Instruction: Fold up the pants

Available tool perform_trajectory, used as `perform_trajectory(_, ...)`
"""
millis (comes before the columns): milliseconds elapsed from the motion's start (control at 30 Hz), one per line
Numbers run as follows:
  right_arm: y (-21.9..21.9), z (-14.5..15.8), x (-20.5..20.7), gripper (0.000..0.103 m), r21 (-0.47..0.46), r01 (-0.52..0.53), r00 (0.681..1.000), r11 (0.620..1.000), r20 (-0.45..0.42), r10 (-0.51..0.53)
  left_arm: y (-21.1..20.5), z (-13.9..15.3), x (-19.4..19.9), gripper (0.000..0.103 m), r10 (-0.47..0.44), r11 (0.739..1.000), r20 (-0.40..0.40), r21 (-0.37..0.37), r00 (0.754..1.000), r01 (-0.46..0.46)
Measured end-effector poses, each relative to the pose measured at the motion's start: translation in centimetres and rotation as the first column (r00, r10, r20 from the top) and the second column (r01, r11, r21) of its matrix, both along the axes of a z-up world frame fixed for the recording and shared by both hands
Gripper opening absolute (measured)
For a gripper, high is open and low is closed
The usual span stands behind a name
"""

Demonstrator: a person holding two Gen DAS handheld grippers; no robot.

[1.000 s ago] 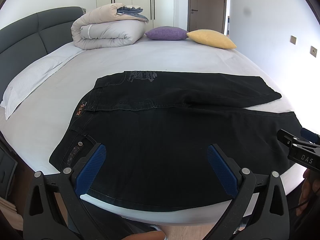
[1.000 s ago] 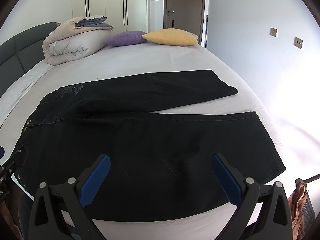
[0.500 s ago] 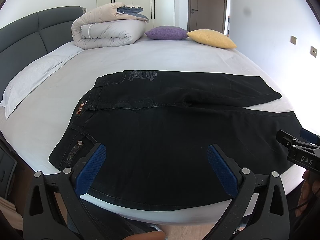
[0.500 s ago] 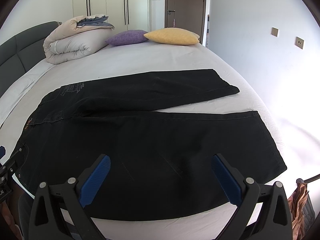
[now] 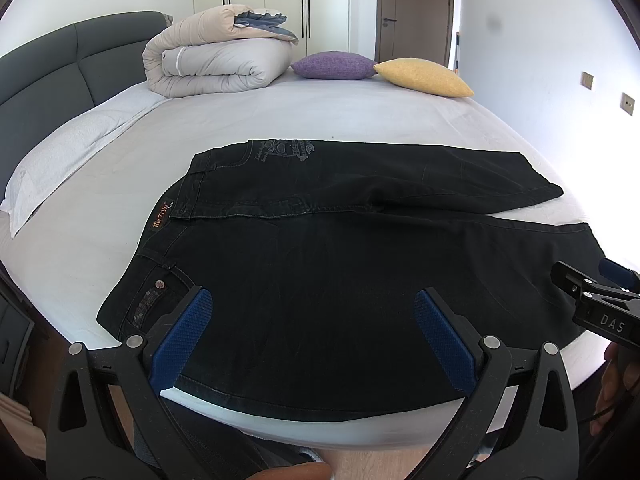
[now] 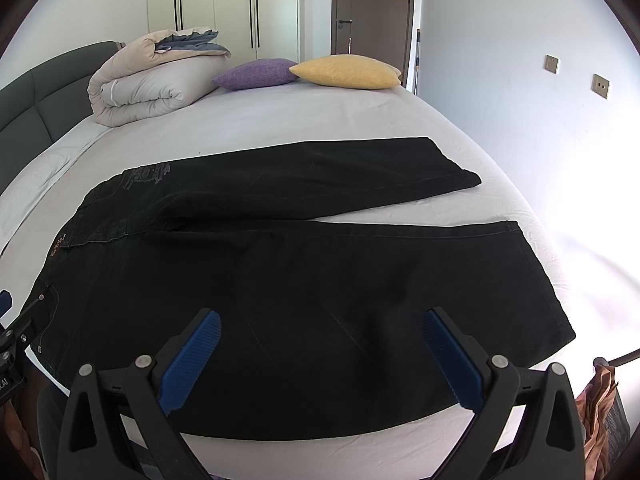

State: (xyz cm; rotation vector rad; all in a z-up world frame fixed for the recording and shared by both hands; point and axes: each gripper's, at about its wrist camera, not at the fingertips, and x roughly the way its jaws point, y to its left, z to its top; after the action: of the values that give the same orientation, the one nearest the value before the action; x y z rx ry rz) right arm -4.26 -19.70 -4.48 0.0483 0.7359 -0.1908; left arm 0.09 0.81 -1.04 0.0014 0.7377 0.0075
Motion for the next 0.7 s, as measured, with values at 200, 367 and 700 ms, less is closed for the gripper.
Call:
perform_trajectory(200,0.6,-0.3,-0.1,0.103,-0.002,-0.001,1.000,1.000,0.000,0.001,0.0,0.0,0.0,0.103,0.001,1.000,-0.001,0.000,1.000,-0.001)
perform_trajectory(367,0.6,-0.4,-0.1,0.103,0.000,-0.002,1.000,1.000,-0.002,0.002,0.1,-0.1,0.0,0.103,0.001,1.000,-0.001,-0.001,1.000,-0.001)
perform_trajectory(700,0.9,-0.6,-0.3,0.103,0.002,-0.007,1.000,1.000,-0.006,0.007,0.4,-0.4,-0.1,0.103,0.000,1.000,-0.003,-0.001,1.000,0.000)
